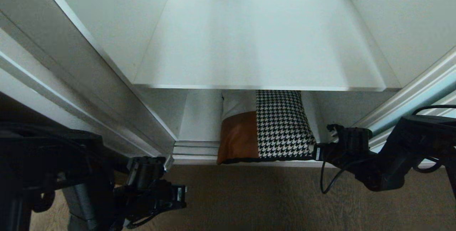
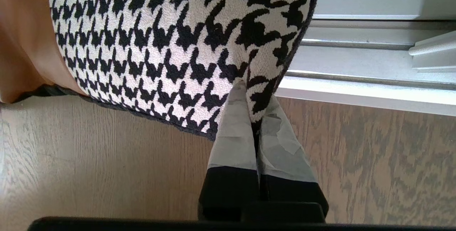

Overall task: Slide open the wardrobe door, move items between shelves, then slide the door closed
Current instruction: Place the pillow on the higher shelf

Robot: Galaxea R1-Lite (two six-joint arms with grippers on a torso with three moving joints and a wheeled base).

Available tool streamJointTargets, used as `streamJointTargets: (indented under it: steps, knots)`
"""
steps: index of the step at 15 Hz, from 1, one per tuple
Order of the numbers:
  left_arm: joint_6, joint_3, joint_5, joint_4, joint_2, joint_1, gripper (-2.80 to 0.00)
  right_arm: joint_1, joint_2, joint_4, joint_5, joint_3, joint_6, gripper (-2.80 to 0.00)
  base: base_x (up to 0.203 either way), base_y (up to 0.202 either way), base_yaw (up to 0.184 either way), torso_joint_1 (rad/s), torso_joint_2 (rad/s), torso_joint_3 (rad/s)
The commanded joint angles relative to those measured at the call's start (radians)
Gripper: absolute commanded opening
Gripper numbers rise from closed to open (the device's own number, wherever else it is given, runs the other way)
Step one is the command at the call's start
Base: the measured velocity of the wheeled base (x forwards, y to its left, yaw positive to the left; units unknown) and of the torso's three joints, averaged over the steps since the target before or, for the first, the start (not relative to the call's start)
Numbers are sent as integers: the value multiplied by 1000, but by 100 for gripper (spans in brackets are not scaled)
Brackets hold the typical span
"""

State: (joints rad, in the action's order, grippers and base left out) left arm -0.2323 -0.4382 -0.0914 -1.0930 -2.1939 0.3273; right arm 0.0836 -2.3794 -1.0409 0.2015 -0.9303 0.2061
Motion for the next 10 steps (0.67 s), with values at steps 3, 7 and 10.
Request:
streamJointTargets:
  steps: [3, 7, 10]
  knots:
    - [-44, -122, 24, 13, -141, 4, -280, 1, -15, -7, 3, 1, 4, -280, 0, 0, 0, 0, 0, 0]
    - [-142, -232, 26, 117, -138, 11, -280, -1, -27, -7, 1, 5, 3, -280, 0, 0, 0, 0, 0, 0]
    - [-228, -323, 30, 260, -132, 46, -280, -24, -12, -7, 1, 14, 3, -280, 0, 0, 0, 0, 0, 0]
